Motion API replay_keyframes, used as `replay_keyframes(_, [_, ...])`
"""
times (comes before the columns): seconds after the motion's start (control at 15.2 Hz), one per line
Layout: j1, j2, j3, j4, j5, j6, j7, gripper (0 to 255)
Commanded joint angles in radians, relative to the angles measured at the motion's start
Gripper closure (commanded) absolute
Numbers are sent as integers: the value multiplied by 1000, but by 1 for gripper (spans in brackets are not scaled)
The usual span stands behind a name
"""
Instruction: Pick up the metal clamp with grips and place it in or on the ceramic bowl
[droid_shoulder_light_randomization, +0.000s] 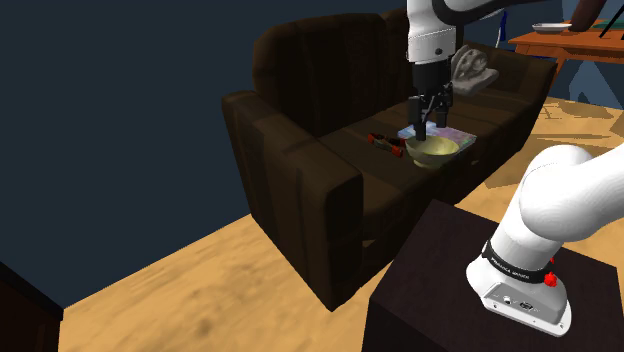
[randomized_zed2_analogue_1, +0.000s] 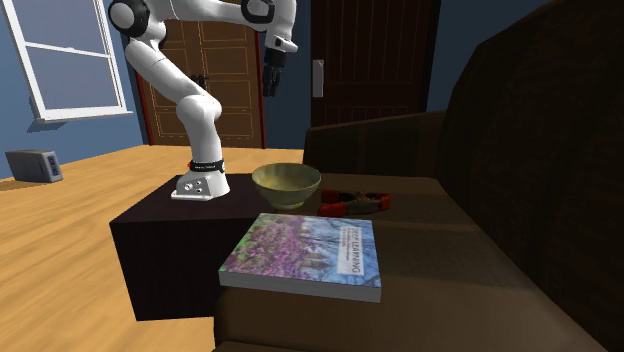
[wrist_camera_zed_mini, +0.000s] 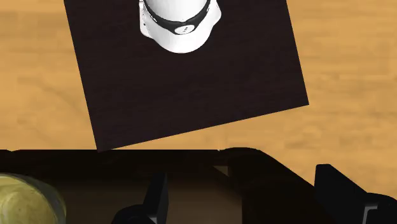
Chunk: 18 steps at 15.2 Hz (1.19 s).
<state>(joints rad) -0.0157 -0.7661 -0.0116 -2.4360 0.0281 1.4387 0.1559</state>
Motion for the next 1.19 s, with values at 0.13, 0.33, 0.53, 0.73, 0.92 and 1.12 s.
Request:
replay_keyframes(0.13, [-11,5,-39,-29,-41,46,-60,0])
replay_keyframes(0.33, [-27,26,-100,-63,-101,120,-149,0])
replay_keyframes(0.53, [-44,64,-161,-84,-157,201,-235,0])
replay_keyframes(0.73, [-58,117,-224,-92,-204,287,-319,0])
replay_keyframes(0.92, [-68,186,-287,-85,-242,375,-403,0])
replay_keyframes(1.12, [-72,269,-349,-65,-266,465,-488,0])
